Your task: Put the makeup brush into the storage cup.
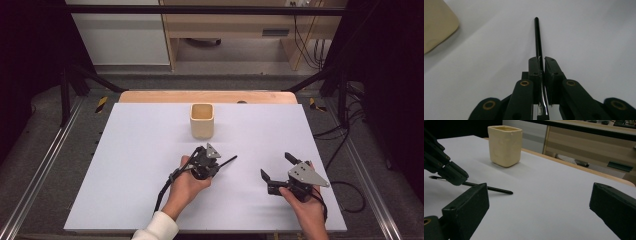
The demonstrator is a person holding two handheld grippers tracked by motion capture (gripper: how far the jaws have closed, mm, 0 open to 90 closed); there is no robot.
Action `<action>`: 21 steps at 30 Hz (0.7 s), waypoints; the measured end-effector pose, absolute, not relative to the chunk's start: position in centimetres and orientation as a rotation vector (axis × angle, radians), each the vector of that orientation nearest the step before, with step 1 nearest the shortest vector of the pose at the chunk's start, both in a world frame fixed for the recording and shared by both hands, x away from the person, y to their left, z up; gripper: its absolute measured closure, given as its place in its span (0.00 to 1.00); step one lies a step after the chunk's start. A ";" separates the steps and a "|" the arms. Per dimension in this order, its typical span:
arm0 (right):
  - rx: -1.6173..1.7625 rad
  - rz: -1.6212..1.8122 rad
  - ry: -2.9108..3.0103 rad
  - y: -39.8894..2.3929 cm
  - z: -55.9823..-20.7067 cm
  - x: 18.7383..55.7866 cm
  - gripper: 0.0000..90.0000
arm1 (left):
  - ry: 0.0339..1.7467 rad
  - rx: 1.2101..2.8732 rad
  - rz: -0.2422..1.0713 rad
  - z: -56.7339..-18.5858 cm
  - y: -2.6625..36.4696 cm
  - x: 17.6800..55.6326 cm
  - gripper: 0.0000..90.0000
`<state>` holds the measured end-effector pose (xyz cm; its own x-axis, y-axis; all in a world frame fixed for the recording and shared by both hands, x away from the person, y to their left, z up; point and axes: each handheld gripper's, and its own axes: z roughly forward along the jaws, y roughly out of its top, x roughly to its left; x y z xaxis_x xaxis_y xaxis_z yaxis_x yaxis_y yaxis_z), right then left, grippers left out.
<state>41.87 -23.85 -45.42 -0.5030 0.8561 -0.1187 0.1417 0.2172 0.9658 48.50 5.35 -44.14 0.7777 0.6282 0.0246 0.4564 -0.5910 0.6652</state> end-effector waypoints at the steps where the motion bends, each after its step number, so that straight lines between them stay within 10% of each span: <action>1: 0.926 1.332 1.811 -23.8 -45.4 41.9 0.03 | 0.803 2.306 0.338 -44.1 5.4 48.5 0.93; 21: 0.876 1.312 1.858 -22.7 -45.5 41.8 0.03 | 0.769 2.270 0.344 -41.3 7.2 48.9 0.93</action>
